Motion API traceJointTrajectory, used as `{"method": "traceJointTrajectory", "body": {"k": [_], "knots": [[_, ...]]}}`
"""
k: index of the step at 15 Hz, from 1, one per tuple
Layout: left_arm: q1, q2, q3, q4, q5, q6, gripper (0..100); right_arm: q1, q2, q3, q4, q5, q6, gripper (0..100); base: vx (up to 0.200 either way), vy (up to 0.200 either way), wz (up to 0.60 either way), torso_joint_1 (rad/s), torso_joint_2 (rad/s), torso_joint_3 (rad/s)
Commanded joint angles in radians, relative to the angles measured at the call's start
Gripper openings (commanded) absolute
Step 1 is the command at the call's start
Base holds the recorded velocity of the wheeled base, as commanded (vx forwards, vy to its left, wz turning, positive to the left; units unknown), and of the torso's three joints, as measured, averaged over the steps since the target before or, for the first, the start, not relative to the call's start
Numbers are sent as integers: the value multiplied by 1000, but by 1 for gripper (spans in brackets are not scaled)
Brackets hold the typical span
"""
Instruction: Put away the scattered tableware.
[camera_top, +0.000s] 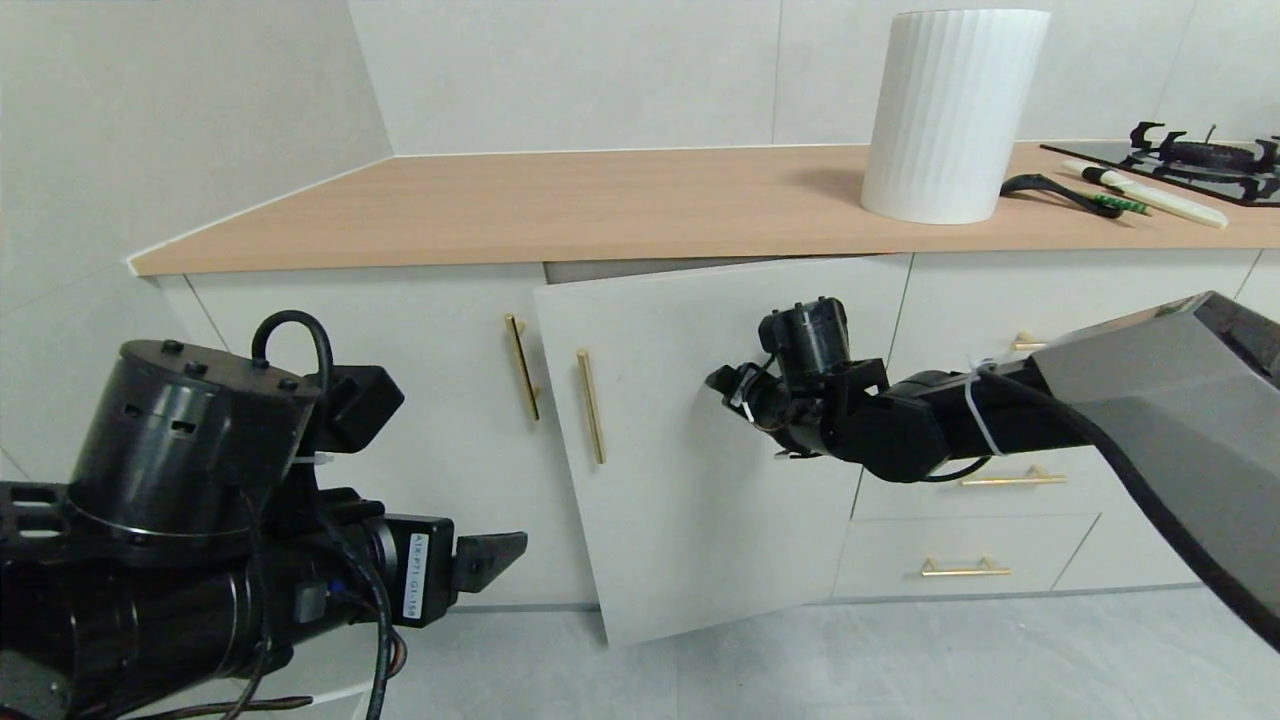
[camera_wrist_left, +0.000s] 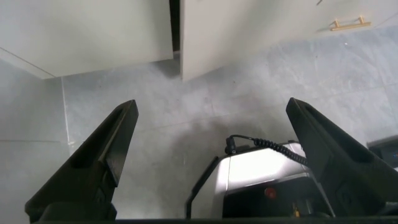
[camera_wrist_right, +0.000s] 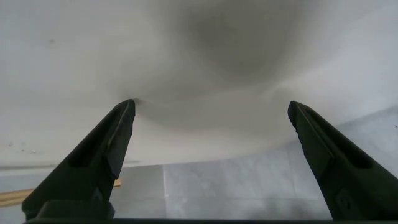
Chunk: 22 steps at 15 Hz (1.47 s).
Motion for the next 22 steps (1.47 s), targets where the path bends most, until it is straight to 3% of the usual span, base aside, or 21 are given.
{"method": "traceJointTrajectory", "body": {"k": [1, 9, 16, 18, 20, 22], "knots": [[0, 3, 2, 0, 1, -1, 100, -17, 45, -42, 3, -13, 5, 100, 0, 0, 0, 0, 0, 0], [0, 2, 2, 0, 1, -1, 100, -54, 131, -149, 11, -106, 11, 100, 0, 0, 0, 0, 0, 0], [0, 2, 2, 0, 1, -1, 100, -46, 91, -108, 11, -95, 13, 100, 0, 0, 0, 0, 0, 0], [0, 2, 2, 2, -1, -1, 100, -30, -5, 29, 2, 23, 14, 100, 0, 0, 0, 0, 0, 0], [0, 2, 2, 0, -1, -1, 100, -25, -165, 242, -7, 257, 2, 100, 0, 0, 0, 0, 0, 0], [0, 0, 2, 0, 1, -1, 100, -28, -265, 406, -73, 442, -115, 100, 0, 0, 0, 0, 0, 0]]}}
